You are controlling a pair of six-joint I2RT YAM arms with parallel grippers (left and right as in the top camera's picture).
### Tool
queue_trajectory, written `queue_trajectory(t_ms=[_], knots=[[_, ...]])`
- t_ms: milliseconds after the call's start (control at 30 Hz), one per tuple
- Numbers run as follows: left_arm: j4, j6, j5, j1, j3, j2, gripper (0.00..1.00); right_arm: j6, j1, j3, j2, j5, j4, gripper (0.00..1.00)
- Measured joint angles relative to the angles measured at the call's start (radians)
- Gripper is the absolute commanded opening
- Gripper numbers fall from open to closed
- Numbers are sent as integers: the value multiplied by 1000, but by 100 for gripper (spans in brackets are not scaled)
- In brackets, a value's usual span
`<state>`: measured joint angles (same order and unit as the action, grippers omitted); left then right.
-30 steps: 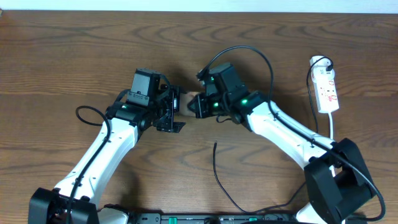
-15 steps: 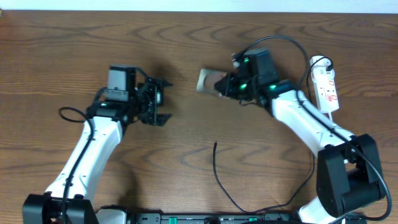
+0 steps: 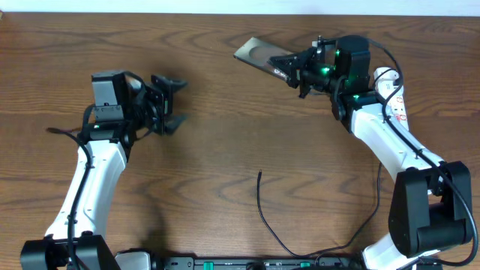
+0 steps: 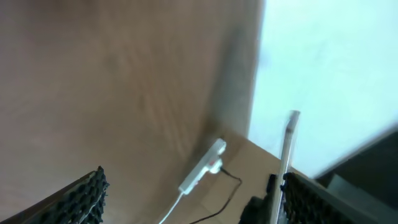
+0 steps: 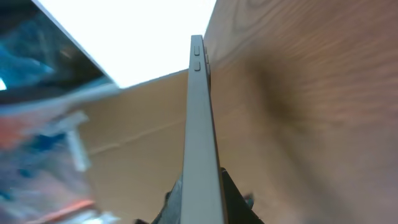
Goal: Plug charger to phone and switch on socket
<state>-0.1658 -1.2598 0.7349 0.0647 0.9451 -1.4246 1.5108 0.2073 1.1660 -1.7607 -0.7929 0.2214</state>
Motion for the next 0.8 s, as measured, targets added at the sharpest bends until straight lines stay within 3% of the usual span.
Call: queue_trajectory(t_ms=[133, 267, 800], knots=[[191, 2, 3, -1, 5, 0, 87, 171, 26, 0, 0, -19, 45, 1], [304, -1, 6, -1, 6, 0, 87, 251, 64, 0, 0, -23, 159, 1], [413, -155, 23, -1, 6, 0, 87, 321, 217, 0, 0, 40, 257, 1]])
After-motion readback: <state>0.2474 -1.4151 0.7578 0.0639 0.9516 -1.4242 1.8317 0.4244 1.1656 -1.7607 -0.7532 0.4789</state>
